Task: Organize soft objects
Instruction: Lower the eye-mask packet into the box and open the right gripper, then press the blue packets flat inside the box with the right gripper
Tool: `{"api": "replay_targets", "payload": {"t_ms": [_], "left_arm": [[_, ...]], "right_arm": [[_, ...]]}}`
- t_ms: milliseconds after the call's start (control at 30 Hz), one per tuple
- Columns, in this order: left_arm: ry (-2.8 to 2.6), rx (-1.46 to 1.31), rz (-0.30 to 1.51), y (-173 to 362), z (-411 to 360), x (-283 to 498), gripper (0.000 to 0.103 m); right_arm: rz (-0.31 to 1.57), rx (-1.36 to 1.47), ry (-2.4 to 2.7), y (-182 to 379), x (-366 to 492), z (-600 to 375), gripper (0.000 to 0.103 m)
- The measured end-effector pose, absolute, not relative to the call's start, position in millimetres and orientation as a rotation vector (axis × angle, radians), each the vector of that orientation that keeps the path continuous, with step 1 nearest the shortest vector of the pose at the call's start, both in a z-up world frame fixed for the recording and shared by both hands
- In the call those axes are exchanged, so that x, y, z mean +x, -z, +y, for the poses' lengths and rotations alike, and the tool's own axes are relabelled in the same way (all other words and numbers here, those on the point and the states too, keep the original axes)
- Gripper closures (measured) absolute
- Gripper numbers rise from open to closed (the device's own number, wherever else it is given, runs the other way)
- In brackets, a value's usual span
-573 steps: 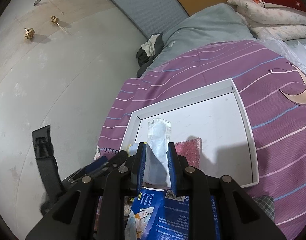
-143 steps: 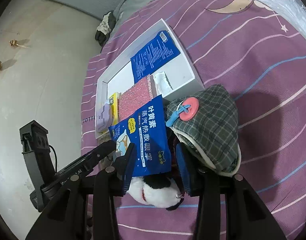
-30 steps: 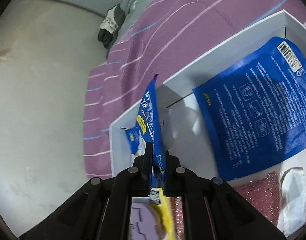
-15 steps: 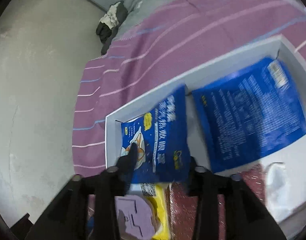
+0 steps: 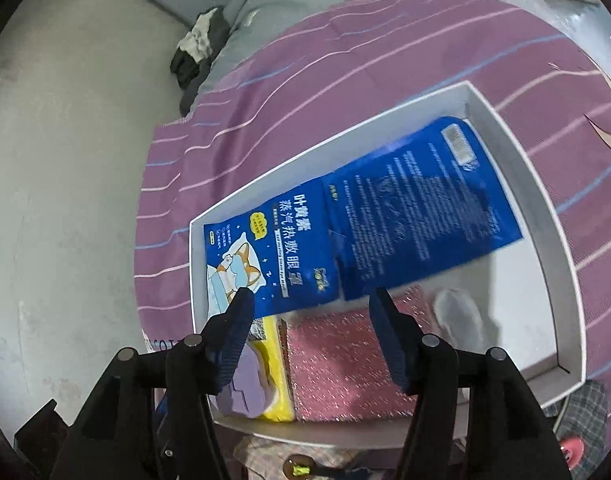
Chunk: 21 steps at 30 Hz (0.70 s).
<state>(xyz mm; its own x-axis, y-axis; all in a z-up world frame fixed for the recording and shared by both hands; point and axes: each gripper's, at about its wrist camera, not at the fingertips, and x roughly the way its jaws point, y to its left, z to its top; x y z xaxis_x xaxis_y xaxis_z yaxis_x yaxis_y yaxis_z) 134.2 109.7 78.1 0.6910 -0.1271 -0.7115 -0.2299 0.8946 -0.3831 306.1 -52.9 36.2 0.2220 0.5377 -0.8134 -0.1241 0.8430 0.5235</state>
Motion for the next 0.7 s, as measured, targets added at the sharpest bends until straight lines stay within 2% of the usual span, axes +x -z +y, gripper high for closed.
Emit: {"api": "replay_targets", "payload": {"t_ms": [33,100,200,300,467,600,700], "left_arm": [[-0.06,-0.468,0.818,-78.0,108.4,135.3,0.071],[-0.064,-0.455,0.831,-76.6,105.9,137.3,0.071],[-0.072,-0.453,0.836,-75.4,106.3,137.8,0.071],[-0.079,-0.462,0.837,-74.3,108.8,138.2,0.071],[-0.09,-0.454,0.858,-69.7,108.1,141.1,0.071],[-0.093,-0.443,0.874,-67.7,105.7,143.5,0.071],[-0.095,-0.436,0.882,-67.7,104.5,144.0,0.071]], "right_arm": [[1.268,0.389,-0.478,-36.9,304.3,-54.8,0.046],[1.245,0.391,-0.498,-39.0,301.8,-54.7,0.066],[1.199,0.36,-0.545,-43.2,302.0,-44.7,0.086],[1.193,0.362,-0.609,-40.2,309.1,-25.1,0.091],[1.275,0.345,-0.605,-15.2,325.4,3.3,0.092],[1.268,0.338,-0.596,-1.8,331.4,15.9,0.1],[1.292,0.38,-0.609,7.9,342.0,17.9,0.102]]}}
